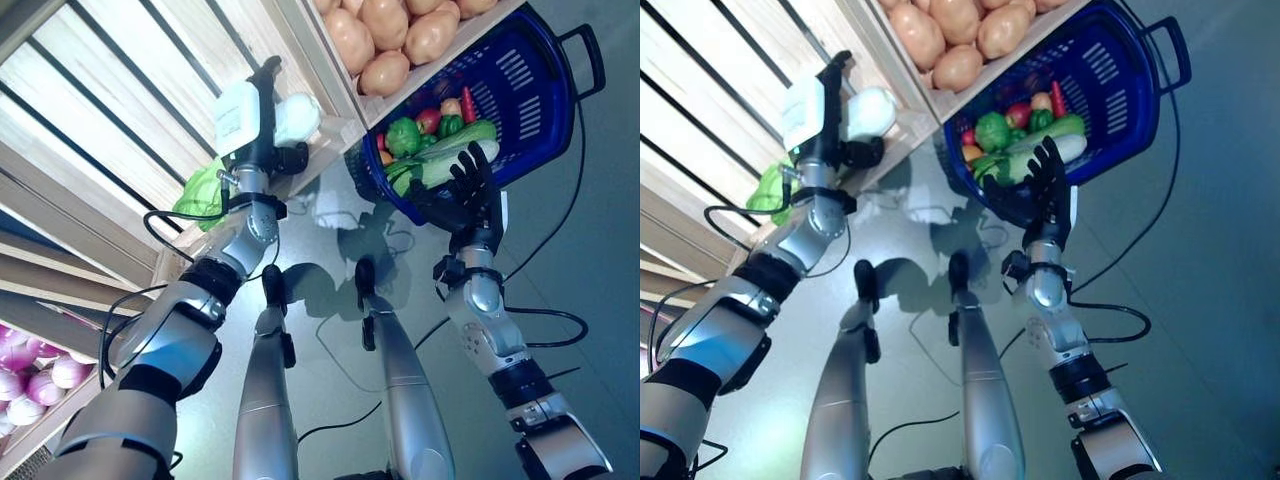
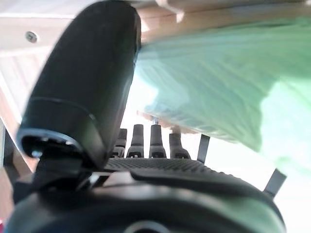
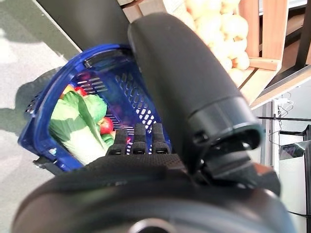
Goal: Put vegetables into the basket
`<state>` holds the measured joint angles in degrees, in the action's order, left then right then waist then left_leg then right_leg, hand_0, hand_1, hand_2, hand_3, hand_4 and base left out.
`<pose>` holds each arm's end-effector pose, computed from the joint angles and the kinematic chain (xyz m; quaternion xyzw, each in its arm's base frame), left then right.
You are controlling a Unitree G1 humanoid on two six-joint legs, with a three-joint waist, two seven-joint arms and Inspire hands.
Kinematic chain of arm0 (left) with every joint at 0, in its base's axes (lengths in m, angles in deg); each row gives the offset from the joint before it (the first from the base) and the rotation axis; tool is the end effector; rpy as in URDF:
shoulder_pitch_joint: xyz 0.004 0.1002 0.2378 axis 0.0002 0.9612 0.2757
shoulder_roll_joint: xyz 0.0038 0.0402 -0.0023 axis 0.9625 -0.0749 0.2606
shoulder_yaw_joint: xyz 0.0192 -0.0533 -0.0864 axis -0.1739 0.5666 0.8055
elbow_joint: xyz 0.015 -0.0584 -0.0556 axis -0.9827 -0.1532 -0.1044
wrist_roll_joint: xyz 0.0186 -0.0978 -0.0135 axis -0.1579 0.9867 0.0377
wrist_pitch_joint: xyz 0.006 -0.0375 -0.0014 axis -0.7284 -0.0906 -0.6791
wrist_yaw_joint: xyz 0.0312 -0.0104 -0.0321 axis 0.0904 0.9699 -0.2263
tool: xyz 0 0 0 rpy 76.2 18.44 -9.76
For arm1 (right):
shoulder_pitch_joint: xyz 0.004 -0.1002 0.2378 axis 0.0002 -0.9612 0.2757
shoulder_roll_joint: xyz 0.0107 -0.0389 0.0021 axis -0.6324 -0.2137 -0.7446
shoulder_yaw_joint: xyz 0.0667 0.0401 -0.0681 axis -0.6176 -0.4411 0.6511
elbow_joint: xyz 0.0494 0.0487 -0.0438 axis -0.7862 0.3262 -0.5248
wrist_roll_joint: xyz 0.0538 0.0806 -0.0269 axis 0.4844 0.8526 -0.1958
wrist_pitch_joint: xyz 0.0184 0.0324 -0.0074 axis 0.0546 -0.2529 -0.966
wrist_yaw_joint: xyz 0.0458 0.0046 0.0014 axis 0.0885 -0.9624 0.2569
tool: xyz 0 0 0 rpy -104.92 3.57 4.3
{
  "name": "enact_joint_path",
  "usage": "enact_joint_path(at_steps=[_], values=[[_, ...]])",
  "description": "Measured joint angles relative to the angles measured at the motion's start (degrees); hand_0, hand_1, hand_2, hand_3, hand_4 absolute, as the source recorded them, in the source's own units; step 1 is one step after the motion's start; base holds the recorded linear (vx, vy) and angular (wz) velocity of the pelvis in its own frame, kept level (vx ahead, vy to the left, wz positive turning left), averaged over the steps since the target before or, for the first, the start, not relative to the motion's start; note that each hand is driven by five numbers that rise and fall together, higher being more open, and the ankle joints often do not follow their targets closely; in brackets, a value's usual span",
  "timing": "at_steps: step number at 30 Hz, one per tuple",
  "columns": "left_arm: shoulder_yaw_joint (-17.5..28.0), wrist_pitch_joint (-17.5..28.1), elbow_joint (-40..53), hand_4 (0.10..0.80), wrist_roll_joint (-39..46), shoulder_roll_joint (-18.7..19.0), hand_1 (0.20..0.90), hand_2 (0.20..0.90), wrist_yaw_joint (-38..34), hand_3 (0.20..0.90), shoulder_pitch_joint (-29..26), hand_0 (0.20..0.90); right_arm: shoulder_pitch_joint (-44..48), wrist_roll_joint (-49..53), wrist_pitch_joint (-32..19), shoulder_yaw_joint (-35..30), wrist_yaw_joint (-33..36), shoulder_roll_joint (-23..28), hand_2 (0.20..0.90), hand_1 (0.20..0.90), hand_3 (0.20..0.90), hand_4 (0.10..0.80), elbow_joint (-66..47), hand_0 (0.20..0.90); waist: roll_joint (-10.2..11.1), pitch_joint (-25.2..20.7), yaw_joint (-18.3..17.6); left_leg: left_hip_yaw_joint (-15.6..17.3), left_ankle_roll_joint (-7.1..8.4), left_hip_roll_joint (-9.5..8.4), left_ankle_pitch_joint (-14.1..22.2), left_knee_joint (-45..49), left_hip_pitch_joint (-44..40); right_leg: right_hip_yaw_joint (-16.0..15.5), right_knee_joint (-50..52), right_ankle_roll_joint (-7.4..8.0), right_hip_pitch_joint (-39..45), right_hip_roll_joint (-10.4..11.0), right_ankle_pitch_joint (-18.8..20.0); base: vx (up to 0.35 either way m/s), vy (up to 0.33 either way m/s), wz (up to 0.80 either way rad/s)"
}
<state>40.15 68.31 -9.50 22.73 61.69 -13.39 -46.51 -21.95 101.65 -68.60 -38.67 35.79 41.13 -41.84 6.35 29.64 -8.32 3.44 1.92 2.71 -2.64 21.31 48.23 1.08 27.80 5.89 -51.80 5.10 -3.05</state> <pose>0.3625 0.1556 0.1875 0.4682 -0.2618 0.2086 0.8178 0.2845 -0.1447 0.1284 0.1375 -0.1564 -0.0968 0.9733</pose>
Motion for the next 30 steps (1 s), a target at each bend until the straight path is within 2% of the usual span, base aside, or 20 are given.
enact_joint_path(at_steps=[4,8,9,10,17,30], values=[[-3.59,-3.08,0.39,0.800,-5.97,-0.10,0.900,0.900,-4.51,0.900,-1.13,0.900,0.61,0.00,0.18,0.25,0.01,0.03,0.900,0.900,0.900,0.800,0.00,0.900,0.00,0.00,0.35,0.04,0.11,-0.03,-0.08,0.25,0.82,0.17,0.67,0.18,-1.11,-0.01,0.09,0.000,0.000,0.00],[-3.90,-4.19,0.98,0.800,-6.62,-0.15,0.900,0.900,-5.98,0.900,-1.35,0.900,1.55,-0.07,0.18,0.13,0.03,0.30,0.900,0.900,0.900,0.800,0.00,0.900,-0.02,-0.01,0.70,-0.05,0.25,-0.11,-0.17,0.24,1.27,0.34,1.06,-0.08,-2.00,-0.02,-0.06,-0.004,0.000,-0.01],[-3.90,-4.44,1.28,0.568,-6.64,-0.16,0.552,0.552,-6.30,0.552,-1.37,0.552,1.61,-0.14,0.18,0.14,0.03,0.29,0.900,0.900,0.900,0.800,0.00,0.900,-0.02,-0.01,0.80,-0.11,0.32,-0.15,-0.22,0.21,1.42,0.36,1.17,-0.08,-2.20,-0.03,-0.07,0.000,0.000,0.00],[-3.88,-4.58,1.55,0.400,-6.72,-0.22,0.300,0.300,-6.80,0.300,-1.39,0.300,1.60,-0.31,0.18,0.12,0.03,0.28,0.900,0.900,0.900,0.800,0.00,0.900,-0.02,-0.02,0.97,-0.14,0.41,-0.17,-0.28,0.03,1.51,0.37,1.16,-0.07,-2.37,-0.04,-0.06,0.000,0.000,0.00],[-3.83,-6.22,2.41,0.400,-6.70,-1.07,0.300,0.300,-8.34,0.300,-1.59,0.300,2.23,-0.42,0.18,0.11,0.03,0.29,0.900,0.900,0.900,0.800,-0.01,0.900,-0.04,-0.02,1.52,-0.36,0.51,-0.29,-0.34,0.02,1.89,0.44,1.17,-0.07,-2.75,-0.06,-0.05,0.000,0.000,0.00],[-3.75,-6.29,2.76,0.400,-7.56,-1.42,0.300,0.300,-9.59,0.300,-1.61,0.300,3.20,-0.51,0.19,0.09,0.04,0.26,0.900,0.900,0.900,0.800,0.00,0.900,-0.04,-0.02,1.78,-0.48,0.52,-0.31,-0.35,0.11,2.17,0.43,1.20,-0.07,-3.00,-0.08,-0.04,0.000,0.000,0.00]])
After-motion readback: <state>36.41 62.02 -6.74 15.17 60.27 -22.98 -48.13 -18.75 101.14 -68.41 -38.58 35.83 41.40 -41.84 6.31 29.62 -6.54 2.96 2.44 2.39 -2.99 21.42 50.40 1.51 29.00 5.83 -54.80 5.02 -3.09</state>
